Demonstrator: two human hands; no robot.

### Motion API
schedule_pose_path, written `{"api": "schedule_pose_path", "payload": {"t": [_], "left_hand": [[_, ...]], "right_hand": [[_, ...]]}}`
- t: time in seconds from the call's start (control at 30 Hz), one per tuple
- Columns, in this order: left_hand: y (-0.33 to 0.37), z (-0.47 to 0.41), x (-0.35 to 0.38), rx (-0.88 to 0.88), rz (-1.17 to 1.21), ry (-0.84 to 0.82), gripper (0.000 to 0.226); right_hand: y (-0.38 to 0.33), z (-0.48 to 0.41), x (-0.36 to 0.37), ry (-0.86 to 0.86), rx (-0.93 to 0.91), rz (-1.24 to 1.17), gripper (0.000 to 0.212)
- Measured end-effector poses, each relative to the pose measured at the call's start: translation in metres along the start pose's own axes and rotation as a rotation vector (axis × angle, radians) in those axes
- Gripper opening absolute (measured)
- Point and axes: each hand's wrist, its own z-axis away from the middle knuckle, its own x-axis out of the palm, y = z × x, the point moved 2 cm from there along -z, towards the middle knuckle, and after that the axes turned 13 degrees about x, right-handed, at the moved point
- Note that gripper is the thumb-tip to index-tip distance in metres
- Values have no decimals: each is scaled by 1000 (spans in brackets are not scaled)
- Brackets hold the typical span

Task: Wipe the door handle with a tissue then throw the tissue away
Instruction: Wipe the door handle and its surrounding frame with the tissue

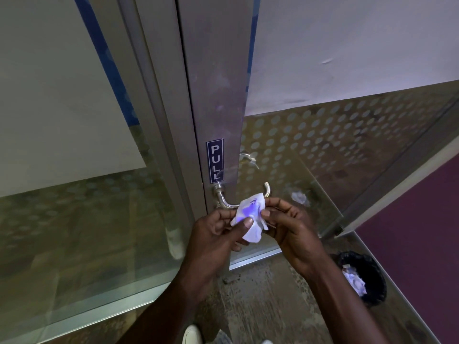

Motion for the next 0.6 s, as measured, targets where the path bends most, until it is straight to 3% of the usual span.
{"api": "schedule_pose_path", "payload": {"t": [0.17, 0.37, 0.6], "left_hand": [[-11, 4, 0, -158, 64, 13, 13], [-14, 4, -5, -239, 61, 28, 11], [-17, 3, -9, -274, 172, 1, 13]], "right_hand": [[6, 17, -11, 69, -39, 209, 38], [10, 26, -22, 160, -57, 310, 28], [-1, 35, -23, 118, -322, 596, 36]]}}
